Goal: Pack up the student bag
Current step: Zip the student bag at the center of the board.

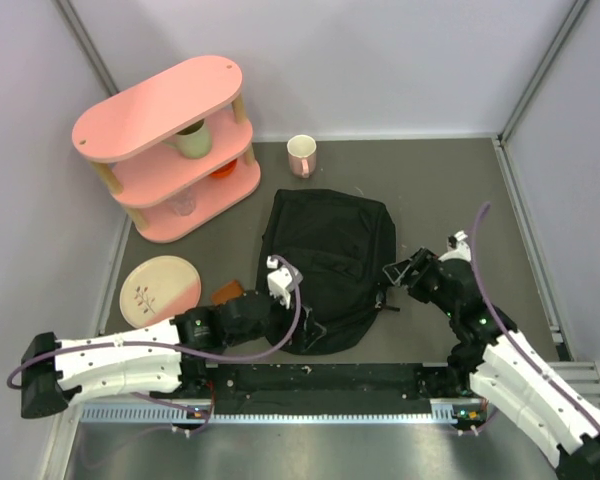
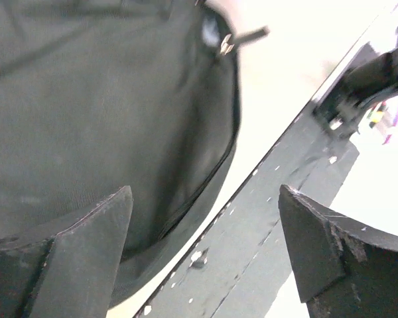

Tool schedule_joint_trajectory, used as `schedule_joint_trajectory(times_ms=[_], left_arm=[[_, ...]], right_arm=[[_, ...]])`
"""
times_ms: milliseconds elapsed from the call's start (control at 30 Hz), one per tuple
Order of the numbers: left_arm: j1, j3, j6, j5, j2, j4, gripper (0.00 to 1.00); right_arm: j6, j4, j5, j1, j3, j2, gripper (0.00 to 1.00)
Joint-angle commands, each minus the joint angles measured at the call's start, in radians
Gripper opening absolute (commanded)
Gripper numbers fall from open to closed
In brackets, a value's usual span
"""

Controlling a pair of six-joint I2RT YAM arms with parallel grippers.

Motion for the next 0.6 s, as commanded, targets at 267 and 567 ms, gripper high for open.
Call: schedule_joint_trajectory(times_ms=[267, 567], left_arm=[[-0.003, 0.211, 0.162, 0.124, 0.473, 0.327, 0.95], [-0.002, 0.228, 0.09, 0.182, 0.749, 0.468, 0.78]], right_arm=[[0.142, -0.295, -0.063, -0.012, -0.054, -0.187, 0.69], [0.176, -0.315, -0.119, -0.01, -0.083, -0.163, 0.68]])
